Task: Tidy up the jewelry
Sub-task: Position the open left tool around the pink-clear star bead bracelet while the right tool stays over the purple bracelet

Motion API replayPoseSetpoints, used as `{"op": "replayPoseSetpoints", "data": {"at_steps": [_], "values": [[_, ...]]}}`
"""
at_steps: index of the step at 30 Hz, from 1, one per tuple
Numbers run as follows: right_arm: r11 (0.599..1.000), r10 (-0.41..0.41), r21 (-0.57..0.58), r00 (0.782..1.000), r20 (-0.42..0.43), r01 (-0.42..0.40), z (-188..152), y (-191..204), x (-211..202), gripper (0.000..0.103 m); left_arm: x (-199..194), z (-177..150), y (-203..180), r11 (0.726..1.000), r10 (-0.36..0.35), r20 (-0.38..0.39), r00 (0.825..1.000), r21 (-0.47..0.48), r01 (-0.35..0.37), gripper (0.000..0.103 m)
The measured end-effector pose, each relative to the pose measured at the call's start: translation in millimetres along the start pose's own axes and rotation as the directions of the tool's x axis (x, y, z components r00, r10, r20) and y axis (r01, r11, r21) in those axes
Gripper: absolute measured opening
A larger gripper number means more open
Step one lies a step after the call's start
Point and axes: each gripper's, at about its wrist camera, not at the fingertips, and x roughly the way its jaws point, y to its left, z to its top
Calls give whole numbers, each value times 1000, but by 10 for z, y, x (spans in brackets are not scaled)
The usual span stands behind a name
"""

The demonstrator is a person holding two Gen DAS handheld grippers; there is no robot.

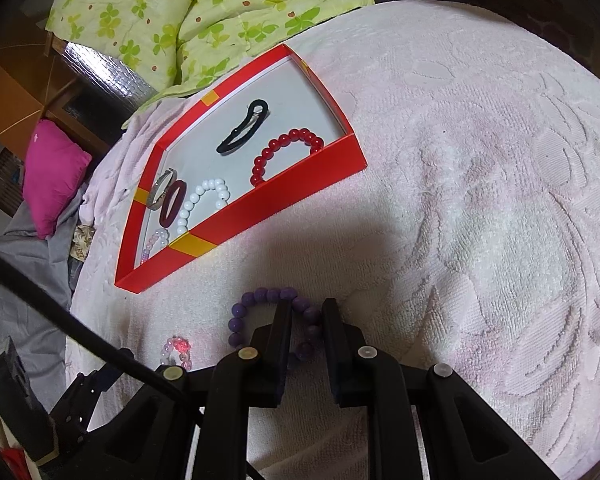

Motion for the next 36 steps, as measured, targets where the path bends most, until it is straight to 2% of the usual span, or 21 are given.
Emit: {"op": "replayPoseSetpoints", "data": {"at_steps": [9, 12, 16, 19, 21, 25, 27, 36], "values": [[1000, -3, -3, 1000, 2, 3, -2, 6, -2, 19, 22, 2, -149, 998, -53, -15, 999, 25, 53, 74], [1000, -4, -3, 1000, 2, 4, -3, 8, 0, 19, 71, -17, -218, 998, -47, -36, 998, 47, 49, 74], [1000, -3, -3, 1000, 3, 3, 0, 6, 0, 19, 80, -42, -252, 998, -21, -31, 999, 62, 22, 79], [1000, -3, -2, 1000, 3, 3, -2, 7, 2, 19, 102, -55, -226, 999, -6, -33, 999, 41, 8, 86], [1000, -3, -3, 1000, 3, 3, -3, 7, 2, 19, 123, -67, -207, 999, -5, -29, 1000, 34, 6, 88], [1000, -2, -3, 1000, 3, 2, -4, 7, 1, 19, 162, -94, -144, 1000, 22, -25, 999, -7, -22, 103], [1000, 0, -2, 1000, 4, 0, 0, 4, 5, 19, 180, -95, -89, 999, -3, -34, 999, -38, 1, 103], [1000, 5, -7, 1000, 8, -5, -18, -7, -5, 19, 164, -113, -117, 999, 21, -32, 999, -23, -21, 103]]}}
